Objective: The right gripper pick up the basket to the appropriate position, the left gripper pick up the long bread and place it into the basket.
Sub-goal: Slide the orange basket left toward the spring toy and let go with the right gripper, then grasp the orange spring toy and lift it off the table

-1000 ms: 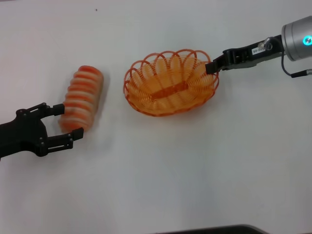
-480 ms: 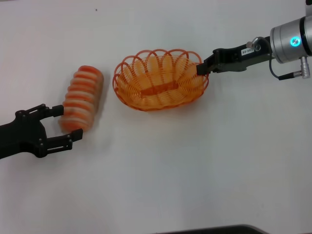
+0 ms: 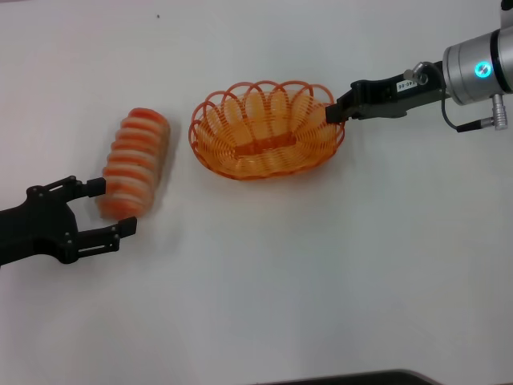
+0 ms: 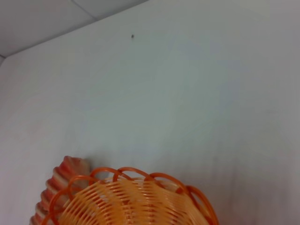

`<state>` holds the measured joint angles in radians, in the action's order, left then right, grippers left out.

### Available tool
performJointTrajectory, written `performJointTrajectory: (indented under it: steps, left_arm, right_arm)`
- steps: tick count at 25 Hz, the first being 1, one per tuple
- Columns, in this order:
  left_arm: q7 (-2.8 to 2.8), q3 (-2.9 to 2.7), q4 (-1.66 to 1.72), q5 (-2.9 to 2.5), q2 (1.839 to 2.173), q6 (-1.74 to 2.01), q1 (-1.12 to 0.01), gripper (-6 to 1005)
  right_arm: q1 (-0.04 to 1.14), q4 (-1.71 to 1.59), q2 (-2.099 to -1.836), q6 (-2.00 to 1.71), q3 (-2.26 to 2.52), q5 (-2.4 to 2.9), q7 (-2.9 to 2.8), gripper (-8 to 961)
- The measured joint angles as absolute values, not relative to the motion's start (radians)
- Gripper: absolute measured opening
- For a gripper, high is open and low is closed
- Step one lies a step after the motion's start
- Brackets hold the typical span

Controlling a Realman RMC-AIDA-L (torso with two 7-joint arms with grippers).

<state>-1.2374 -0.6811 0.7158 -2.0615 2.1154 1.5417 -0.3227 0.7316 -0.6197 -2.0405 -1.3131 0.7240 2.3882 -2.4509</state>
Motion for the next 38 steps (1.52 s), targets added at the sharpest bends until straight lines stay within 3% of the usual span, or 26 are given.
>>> performJointTrajectory:
  steps: [12,23,33,38]
  left_arm:
    - [-1.238,-0.675,0.716,-2.063,2.117,1.545,-0.322,856]
    - [-1.238,-0.674,0.716,-2.063,2.117,1.545,-0.324,855]
    - [-1.238,-0.650,0.716,-2.053,2.117,1.547,-0.326,855]
    - [-1.247,-0.632,0.712,-2.052,2.117,1.549,-0.327,855]
  right_arm:
    - [0.726,-0.618,-2.040,-1.315,0.712,2.382,-2.454,77]
    - [0.724,-0.610,-2.044,-1.329,0.711,2.380,-2.453,254]
    - [0.603,-0.725,-2.022,-1.339,0.592,2.189,-2.293,736]
    - [0.502,-0.751,-2.017,-1.378,0.572,1.956,-1.929,784]
